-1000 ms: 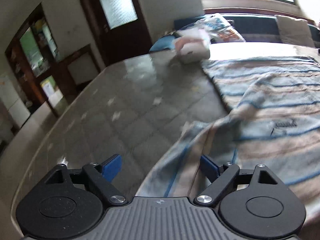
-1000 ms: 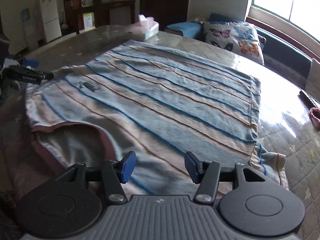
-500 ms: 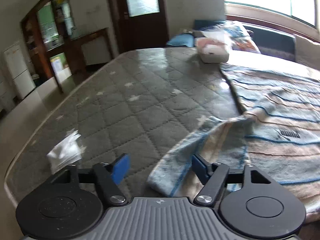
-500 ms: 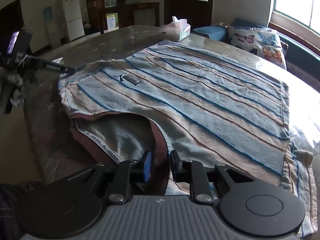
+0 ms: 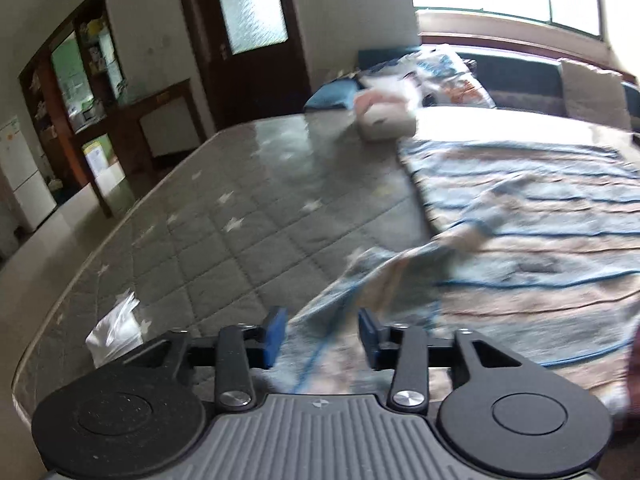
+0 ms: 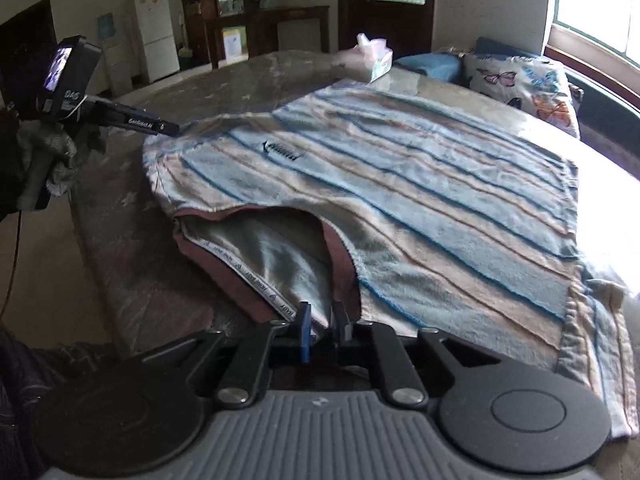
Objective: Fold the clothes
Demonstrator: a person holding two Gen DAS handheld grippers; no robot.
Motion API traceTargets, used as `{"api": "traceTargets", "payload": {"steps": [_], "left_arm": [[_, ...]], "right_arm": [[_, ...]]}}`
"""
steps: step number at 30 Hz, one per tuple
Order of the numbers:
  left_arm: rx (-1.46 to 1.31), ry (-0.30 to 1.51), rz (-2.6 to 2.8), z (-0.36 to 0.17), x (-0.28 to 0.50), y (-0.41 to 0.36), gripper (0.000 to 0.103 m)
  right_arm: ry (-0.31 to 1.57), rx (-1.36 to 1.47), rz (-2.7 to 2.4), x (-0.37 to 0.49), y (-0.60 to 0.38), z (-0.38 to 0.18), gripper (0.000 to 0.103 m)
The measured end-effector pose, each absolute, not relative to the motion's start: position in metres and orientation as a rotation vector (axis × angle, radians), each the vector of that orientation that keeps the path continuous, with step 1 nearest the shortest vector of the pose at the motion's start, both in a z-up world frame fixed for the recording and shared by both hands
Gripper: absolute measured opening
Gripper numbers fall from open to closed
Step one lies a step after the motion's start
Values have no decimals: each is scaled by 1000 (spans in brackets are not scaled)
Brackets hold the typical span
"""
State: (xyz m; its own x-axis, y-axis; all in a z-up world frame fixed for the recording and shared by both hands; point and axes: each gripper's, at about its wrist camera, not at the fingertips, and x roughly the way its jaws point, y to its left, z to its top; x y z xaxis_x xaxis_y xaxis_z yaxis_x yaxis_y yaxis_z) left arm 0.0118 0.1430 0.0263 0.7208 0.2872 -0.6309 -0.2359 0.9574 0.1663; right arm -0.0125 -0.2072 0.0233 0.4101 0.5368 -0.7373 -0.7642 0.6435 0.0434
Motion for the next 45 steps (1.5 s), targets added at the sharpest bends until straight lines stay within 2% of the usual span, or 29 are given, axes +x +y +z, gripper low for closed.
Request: {"api": "traceTargets", "payload": {"steps": [5, 8, 13, 17, 23, 29, 35, 45], "left_arm": [[107, 707, 111, 28, 14, 90, 57], [141, 700, 14, 24, 19, 55, 60], [238, 682, -106, 15, 22, 0, 67], [331, 665, -170, 5, 11, -27, 73], [449, 619, -208, -2, -12, -40, 78], [507, 613, -259, 2, -22, -40, 78], [441, 610, -274, 18, -14, -38, 83], [343, 603, -319, 26, 18, -68, 88]], "right_arm": [[802, -316, 825, -16, -212, 21, 12], [796, -312, 826, -20, -213, 22, 19], [772, -303, 814, -23, -217, 25, 20], [753, -271, 768, -22, -229, 29, 26], [761, -226, 693, -18, -246, 24, 29], [776, -205, 688, -23, -255, 18, 31], [767, -136, 626, -25, -277, 23, 31], [748, 117, 238, 5, -364, 23, 31]]}}
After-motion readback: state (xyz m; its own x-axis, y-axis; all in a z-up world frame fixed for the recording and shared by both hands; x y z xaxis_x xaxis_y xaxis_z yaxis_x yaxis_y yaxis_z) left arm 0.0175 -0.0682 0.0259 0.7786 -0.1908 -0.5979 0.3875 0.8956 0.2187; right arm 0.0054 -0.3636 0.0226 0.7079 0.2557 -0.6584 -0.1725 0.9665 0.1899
